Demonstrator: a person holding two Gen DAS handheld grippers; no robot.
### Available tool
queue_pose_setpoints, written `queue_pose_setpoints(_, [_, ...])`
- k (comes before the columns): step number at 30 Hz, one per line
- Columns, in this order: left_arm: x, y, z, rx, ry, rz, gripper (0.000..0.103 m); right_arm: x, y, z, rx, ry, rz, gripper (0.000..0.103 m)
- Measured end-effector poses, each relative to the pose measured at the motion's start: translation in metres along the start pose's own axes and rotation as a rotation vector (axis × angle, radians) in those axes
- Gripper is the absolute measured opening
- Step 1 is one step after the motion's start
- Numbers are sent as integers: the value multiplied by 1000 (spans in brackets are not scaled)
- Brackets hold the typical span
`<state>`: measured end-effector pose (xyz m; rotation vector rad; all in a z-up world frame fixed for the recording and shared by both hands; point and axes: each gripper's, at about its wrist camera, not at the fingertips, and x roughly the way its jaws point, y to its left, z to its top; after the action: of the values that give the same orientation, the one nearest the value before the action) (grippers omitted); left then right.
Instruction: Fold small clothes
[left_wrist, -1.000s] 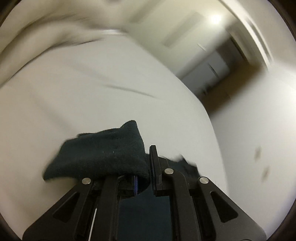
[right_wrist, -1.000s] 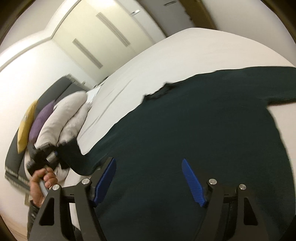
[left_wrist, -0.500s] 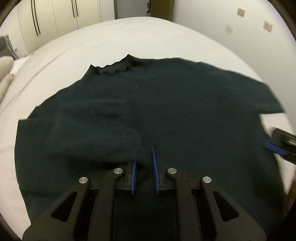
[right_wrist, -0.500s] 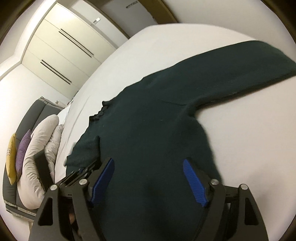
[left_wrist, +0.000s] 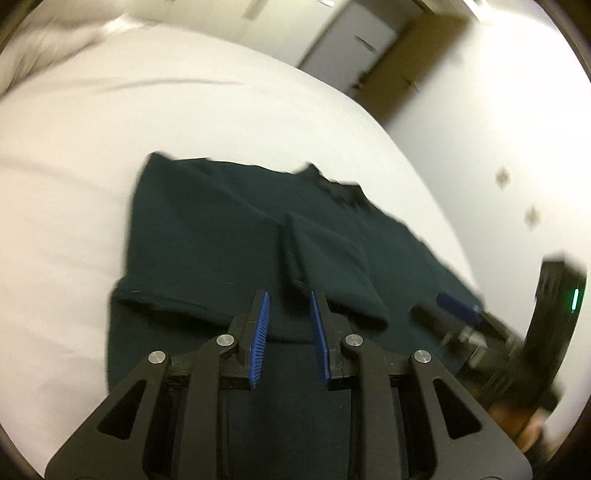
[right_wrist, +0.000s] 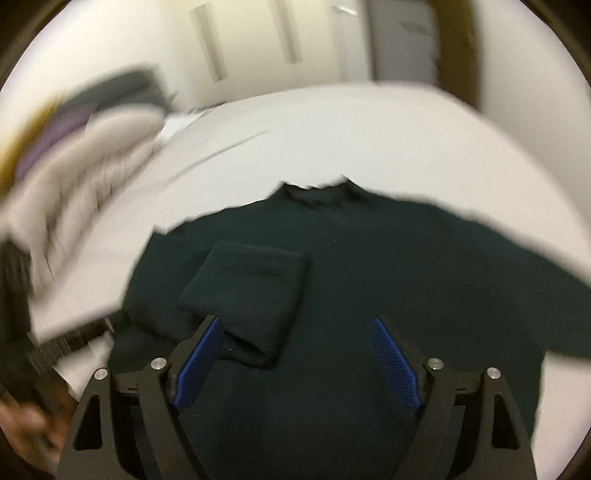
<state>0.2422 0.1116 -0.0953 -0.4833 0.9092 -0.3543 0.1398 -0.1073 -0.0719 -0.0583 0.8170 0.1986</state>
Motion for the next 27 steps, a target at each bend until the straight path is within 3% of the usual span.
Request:
queue_pose_setpoints(2, [-14,-3,-30,-41,-7,16,22,10,34,-1,-186,-11,-99,84])
queue_pose_setpoints(5, [-24,22,-24,-94,-28,18,22,29,63,-5,-345,-16,-182,84])
queue_pose_setpoints(8, [-30,14,-41,-121,-38,21,22,48,79,-1,-411,-9,-238,83])
queue_pose_setpoints(10, [-21,20,-32,-130,-44,24,22,57,83,2,-432,-11,-273,83])
queue_pose_setpoints(11, [-26,20,-37,-133,-46,25,22,63,83,4,-434,-3,-285,79])
queue_pose_setpoints(12, [-25,25,-39,-135,-46,29,22,68,80,6,-422,12,-286,66])
queue_pose_setpoints(14, [-34,24,-45,-135,-48,39,22,72,64,15,-322,45,-242,45])
queue_pose_setpoints(17, [-21,22,-46,-141,-48,50,22,65,37,21,-187,36,-203,34])
queue_pose_setpoints(20, [-20,21,-46,-135,-53,57,22,45,-17,23,45,-2,-154,34])
queue_pose_setpoints(24, [-19,22,-40,-155,-60,74,22,36,-120,-7,509,31,-104,34])
queue_pose_setpoints(26, [-18,21,-36,-157,-63,86,22,35,-151,-24,622,45,-77,34])
queue_pose_setpoints(27, [-18,20,-33,-153,-66,89,22,33,-162,-31,659,44,-46,39])
